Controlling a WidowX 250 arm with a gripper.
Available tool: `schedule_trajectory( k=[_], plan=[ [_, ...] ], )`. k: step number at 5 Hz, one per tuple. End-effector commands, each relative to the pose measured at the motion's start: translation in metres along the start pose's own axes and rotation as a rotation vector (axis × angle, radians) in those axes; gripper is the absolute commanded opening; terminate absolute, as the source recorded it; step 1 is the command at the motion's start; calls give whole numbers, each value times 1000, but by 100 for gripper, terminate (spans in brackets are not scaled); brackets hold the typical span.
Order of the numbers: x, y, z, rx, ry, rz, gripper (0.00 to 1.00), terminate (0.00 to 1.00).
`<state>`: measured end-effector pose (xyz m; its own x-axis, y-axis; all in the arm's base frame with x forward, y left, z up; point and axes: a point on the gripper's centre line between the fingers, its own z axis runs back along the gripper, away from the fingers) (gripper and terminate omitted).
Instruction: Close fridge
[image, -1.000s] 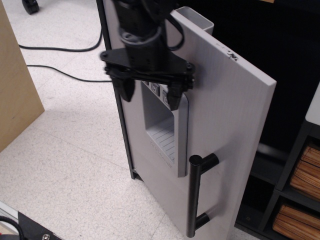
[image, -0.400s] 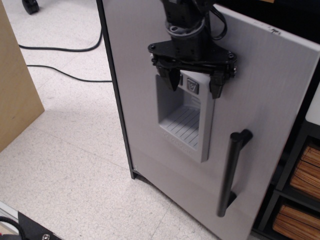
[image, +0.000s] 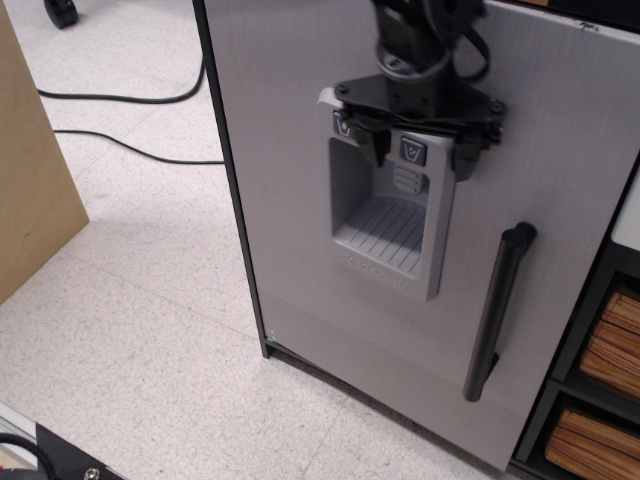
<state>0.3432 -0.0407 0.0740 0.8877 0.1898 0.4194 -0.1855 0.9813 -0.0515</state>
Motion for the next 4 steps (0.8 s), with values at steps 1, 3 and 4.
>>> schedule_trajectory(
  k=[1, 3, 4],
  plan=[
    [29, -7, 10, -13, -108, 12, 100, 0],
    [19, -2, 19, -10, -103, 9, 100, 0],
    [-8, 15, 39, 11, -35, -9, 100, 0]
  ],
)
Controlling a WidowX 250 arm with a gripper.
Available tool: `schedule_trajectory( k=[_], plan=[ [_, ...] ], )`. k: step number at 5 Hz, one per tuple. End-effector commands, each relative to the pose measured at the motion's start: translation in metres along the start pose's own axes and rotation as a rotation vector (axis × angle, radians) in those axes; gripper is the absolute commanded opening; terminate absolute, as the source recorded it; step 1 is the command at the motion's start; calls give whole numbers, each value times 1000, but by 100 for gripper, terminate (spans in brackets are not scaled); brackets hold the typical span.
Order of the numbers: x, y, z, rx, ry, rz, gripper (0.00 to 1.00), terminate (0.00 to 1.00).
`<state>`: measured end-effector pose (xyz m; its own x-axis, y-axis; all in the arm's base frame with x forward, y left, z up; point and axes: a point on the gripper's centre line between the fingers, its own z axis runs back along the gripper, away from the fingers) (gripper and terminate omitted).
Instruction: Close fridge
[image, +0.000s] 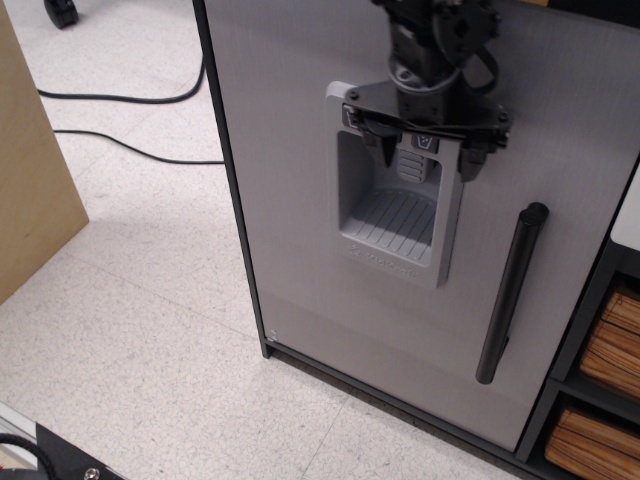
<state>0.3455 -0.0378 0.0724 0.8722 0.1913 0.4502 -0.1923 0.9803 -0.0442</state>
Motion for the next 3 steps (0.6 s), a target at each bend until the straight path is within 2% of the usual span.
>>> schedule_trajectory(
  k=[1, 2, 3],
  plan=[
    [-33, 24, 58, 4, 23, -56, 100, 0],
    [-49, 29, 60, 29, 90, -96, 100, 0],
    [-49, 29, 60, 29, 90, -96, 100, 100]
  ],
)
